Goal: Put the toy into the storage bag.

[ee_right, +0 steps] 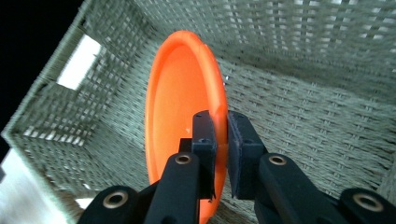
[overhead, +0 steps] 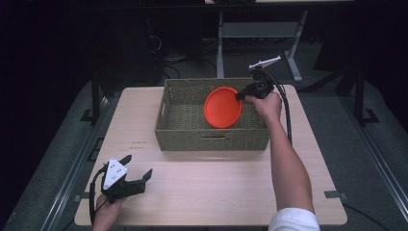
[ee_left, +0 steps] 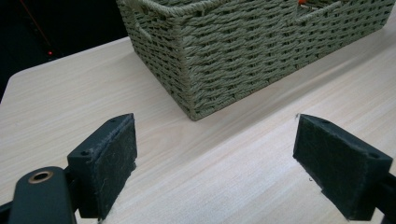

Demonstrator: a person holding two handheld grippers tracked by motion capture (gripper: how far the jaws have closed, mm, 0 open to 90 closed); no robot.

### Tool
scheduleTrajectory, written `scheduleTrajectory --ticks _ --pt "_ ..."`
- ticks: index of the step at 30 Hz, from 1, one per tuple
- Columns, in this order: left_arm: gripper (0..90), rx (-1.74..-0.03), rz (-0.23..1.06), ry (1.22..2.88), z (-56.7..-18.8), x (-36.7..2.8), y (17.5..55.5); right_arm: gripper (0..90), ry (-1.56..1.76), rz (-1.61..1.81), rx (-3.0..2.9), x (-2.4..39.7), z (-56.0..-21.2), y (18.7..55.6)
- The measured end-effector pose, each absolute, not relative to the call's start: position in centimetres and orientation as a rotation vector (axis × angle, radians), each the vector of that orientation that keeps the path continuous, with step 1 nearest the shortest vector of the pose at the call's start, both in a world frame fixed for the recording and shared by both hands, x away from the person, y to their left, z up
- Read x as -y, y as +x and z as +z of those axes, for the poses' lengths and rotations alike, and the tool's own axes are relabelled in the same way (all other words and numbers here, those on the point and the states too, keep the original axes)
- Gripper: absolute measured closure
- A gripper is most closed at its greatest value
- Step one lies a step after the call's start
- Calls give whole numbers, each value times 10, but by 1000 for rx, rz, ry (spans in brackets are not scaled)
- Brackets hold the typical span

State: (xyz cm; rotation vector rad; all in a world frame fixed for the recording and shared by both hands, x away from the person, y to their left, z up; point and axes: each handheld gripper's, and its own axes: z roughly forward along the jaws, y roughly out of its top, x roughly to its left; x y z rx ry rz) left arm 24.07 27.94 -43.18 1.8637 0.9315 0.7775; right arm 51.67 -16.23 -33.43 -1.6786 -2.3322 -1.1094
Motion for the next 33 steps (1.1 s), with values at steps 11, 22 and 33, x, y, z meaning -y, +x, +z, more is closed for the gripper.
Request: scheduleTrajectory --ticks 11,22,33 --pt "127 -927 781 1866 -433 -279 241 822 -1712 -984 2350 150 -361 523" --pt "127 -923 788 1872 -432 -277 241 811 -1752 -806 2447 147 -371 522" --pt "128 -936 787 1868 -433 -279 240 698 -1788 -854 2380 159 -373 520"
